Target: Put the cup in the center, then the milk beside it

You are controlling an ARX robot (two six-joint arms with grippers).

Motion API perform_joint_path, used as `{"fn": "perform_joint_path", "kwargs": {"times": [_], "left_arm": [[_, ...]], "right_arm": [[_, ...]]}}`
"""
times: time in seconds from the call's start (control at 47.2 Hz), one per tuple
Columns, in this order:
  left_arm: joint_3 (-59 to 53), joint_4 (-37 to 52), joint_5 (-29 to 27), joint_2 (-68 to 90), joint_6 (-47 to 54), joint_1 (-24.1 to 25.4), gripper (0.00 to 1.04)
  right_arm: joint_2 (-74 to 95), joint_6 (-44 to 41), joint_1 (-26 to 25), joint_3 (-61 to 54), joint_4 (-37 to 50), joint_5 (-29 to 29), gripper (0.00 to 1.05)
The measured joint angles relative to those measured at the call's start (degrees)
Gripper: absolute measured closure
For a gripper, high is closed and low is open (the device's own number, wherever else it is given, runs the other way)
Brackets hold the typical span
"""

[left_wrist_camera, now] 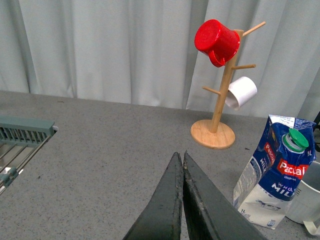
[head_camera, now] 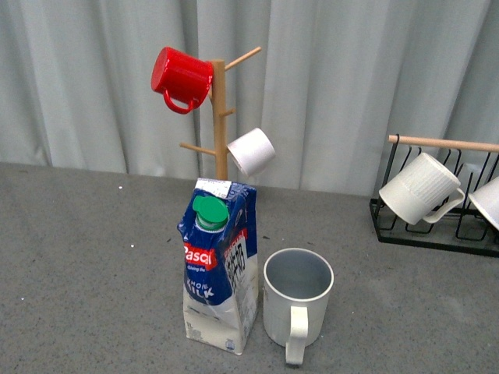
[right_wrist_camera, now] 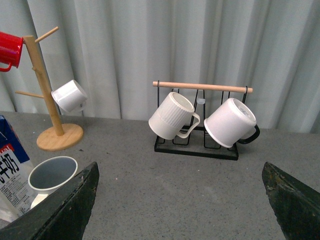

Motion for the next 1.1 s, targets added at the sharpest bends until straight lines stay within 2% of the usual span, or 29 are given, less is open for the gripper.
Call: {"fn": "perform_joint_path", "kwargs": {"times": [0.529,0.614,1.101], "left_arm": [[0.0,-9.7,0.0,-9.8,0.0,0.0,1.01],[0.0,-18.9,0.0,-17.6,0.0,0.0,1.01],[0.0,-19.5,0.0,-19.1,0.0,0.0,1.01]], "right_arm": [[0.0,0.0,0.0,0.0,0.0,0.0,0.09],[0.0,0.0,0.0,0.0,0.0,0.0,0.09],[0.0,0.0,0.0,0.0,0.0,0.0,0.09]]}}
